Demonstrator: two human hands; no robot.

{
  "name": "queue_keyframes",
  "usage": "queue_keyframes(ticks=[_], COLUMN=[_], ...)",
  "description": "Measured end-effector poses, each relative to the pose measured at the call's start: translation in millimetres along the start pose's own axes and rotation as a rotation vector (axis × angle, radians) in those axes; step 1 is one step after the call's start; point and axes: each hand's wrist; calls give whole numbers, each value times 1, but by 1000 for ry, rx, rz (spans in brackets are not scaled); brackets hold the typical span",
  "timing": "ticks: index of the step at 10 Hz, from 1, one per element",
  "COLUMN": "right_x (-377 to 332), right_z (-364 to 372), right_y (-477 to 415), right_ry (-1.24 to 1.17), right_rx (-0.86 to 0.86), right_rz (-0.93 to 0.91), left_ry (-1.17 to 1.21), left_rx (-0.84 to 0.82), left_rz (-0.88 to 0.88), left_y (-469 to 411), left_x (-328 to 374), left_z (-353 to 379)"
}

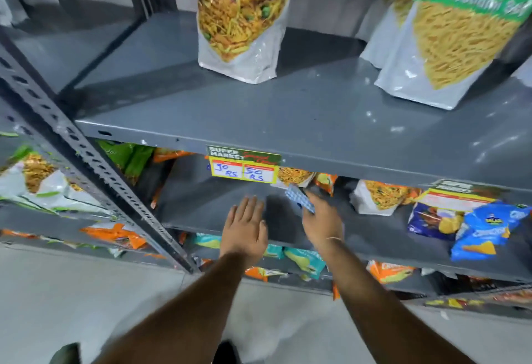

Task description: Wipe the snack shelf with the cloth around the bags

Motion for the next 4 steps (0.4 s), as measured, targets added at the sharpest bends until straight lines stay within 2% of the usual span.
queue_keyframes(ticks=[1,2,3,4], right_x=[-13,-14,-12,-14], right_z=[66,103,118,113], right_y=[5,12,15,12], right_ry=[226,328,366,310], right_rx=[-211,-414,-417,-422], right_rz=[-165,-96,-50,-84], left_ry=[19,11,-46,-63], left_rx=[-23,-18,-34,-47], left_rz=[-42,-47,-36,-43], left_y=[6,11,25,29], left_x=[-18,-32,-53,-53], left_z=[6,8,10,9])
Point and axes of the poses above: each hand's wrist, its own y-axis away from the middle knuckle, its own z-axis out of the palm, x = y × z, and after that the axes turned 13 degrees about y, right-handed
